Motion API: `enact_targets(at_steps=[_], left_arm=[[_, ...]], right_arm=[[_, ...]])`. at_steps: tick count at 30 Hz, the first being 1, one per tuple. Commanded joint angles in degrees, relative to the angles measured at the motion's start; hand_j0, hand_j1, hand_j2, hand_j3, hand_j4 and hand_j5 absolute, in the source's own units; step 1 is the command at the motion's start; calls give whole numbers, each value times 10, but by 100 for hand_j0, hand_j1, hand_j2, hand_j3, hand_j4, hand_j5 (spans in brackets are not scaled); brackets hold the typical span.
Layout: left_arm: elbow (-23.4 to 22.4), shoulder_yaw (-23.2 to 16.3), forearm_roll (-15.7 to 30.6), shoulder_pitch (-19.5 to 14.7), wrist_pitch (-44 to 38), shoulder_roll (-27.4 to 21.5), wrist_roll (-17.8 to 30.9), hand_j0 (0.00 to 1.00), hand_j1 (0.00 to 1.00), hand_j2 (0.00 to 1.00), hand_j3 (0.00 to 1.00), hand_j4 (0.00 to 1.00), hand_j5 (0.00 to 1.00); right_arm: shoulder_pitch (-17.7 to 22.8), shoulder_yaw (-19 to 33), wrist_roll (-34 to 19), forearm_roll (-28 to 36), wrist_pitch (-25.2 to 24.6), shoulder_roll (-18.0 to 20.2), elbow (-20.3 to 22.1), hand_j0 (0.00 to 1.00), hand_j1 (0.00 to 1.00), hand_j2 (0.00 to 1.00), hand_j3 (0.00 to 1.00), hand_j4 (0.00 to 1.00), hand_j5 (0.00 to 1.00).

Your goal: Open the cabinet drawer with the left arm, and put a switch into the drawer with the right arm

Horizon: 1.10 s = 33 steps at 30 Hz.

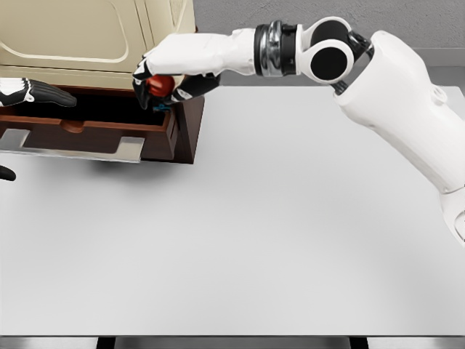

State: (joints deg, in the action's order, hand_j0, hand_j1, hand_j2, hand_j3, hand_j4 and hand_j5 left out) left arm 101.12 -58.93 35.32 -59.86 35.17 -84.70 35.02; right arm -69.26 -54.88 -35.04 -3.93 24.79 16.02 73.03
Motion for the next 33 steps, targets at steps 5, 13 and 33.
enact_targets(at_steps=[5,13,33], left_arm=[[0,1,4,0,-2,-1,0,100,100,100,100,100,100],[0,1,4,0,-2,0,0,100,100,100,100,100,100],[0,1,4,1,-2,1,0,100,100,100,100,100,100]], right_arm=[[-4,-6,0,2,0,-29,-37,44,44,44,44,44,44],[-9,-15,0,0,3,-42,-64,43,43,43,43,43,43],[-16,-19,0,-6,6,-56,-91,68,68,68,68,68,68]])
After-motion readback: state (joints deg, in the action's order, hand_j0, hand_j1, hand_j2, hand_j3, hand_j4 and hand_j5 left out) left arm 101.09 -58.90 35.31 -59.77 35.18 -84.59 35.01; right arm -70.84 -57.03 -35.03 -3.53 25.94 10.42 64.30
